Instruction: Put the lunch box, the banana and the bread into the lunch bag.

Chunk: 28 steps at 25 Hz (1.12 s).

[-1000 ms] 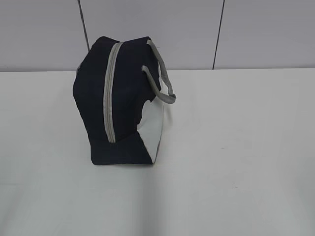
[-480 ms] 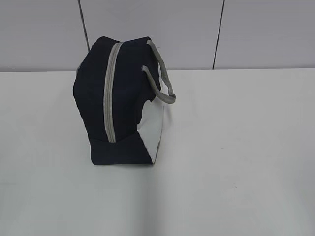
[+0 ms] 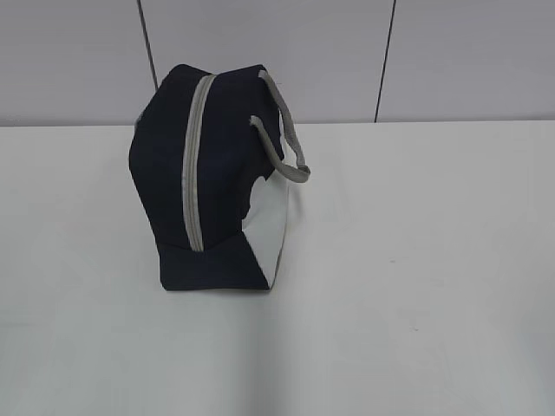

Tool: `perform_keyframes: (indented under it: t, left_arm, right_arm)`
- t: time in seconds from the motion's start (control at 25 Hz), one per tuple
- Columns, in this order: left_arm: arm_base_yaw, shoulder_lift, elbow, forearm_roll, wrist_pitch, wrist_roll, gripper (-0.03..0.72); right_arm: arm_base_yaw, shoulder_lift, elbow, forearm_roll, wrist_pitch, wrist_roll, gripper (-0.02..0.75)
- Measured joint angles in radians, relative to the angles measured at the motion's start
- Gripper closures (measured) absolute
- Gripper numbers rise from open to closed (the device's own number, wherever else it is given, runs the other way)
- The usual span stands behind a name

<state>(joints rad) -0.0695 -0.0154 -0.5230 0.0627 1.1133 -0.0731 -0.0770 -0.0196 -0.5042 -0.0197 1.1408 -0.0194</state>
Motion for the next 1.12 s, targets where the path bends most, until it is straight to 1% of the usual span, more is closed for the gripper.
perform_keyframes:
  t: [0.72, 1.12]
  left_arm:
    - [0.000, 0.000, 0.000, 0.000, 0.000, 0.000, 0.267]
    - [0.000, 0.000, 0.000, 0.000, 0.000, -0.001, 0.304]
  right_arm:
    - [0.000, 0.000, 0.000, 0.000, 0.000, 0.000, 0.169]
    - [0.000, 0.000, 0.000, 0.000, 0.000, 0.000, 0.169]
